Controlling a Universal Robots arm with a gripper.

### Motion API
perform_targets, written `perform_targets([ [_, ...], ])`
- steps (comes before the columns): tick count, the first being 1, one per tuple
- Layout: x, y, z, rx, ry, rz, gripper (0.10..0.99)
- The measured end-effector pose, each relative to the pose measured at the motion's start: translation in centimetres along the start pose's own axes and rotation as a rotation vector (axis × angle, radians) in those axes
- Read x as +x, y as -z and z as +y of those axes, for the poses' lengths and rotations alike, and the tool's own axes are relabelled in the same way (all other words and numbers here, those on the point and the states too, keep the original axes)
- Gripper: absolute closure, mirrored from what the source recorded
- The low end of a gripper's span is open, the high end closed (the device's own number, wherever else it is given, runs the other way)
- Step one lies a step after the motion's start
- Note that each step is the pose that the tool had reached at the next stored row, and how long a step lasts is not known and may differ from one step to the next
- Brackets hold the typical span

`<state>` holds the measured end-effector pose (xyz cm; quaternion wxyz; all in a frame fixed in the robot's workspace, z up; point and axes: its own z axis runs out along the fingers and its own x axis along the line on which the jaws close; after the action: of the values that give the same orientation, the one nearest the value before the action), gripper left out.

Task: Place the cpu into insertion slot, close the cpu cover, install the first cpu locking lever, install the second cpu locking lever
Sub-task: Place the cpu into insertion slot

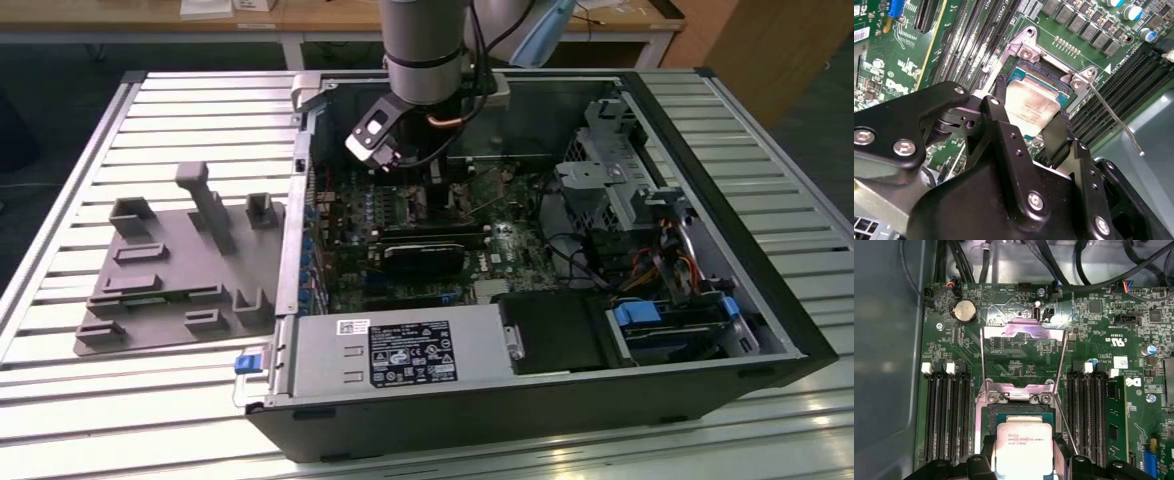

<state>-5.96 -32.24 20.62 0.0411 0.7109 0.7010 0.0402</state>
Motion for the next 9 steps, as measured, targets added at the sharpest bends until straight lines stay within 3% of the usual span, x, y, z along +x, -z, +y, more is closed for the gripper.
perform_targets([
  [9, 0.07, -0.60, -0.08, 0.000, -0.010, -0.0011, 0.549],
])
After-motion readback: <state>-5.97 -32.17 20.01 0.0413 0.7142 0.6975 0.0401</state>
